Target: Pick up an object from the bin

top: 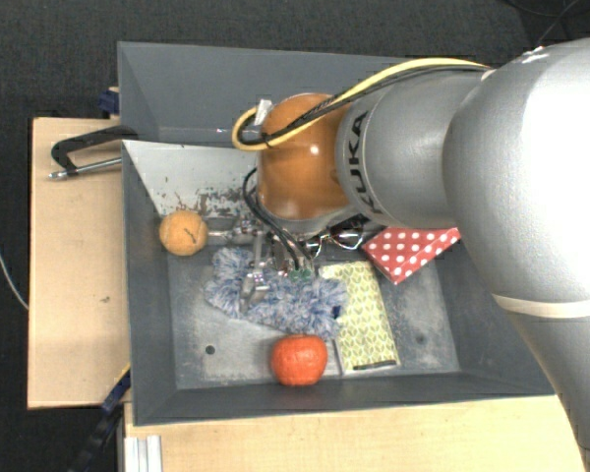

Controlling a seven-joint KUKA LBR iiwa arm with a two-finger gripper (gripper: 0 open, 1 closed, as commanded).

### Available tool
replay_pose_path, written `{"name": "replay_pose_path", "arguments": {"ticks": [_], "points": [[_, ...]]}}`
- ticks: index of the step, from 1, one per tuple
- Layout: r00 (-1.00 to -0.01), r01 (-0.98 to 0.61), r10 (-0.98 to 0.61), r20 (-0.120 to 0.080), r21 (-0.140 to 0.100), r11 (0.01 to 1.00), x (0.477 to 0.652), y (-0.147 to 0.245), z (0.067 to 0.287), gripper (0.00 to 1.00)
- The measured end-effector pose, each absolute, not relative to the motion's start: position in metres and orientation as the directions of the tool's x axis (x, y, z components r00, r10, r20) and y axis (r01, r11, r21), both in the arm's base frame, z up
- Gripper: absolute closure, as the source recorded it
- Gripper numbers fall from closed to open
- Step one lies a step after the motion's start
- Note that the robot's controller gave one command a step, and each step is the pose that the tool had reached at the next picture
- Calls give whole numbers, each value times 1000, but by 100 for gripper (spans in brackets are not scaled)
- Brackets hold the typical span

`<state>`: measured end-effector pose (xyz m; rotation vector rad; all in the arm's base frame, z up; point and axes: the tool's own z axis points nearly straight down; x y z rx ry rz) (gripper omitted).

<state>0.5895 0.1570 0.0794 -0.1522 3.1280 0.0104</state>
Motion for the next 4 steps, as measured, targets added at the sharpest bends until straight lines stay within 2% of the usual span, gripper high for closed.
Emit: {"name": "replay_pose_path", "arguments": {"ticks": [1,2,3,4], "points": [[-1000,-26,-26,-6,5,1000,583,149,74,0],[-995,-98,-98,-6,2,995,590,158,80,0],[-1000,-26,-26,-3,7,1000,585,153,78,100],[-1000,-26,-26,-3,7,1000,585,153,78,100]]}}
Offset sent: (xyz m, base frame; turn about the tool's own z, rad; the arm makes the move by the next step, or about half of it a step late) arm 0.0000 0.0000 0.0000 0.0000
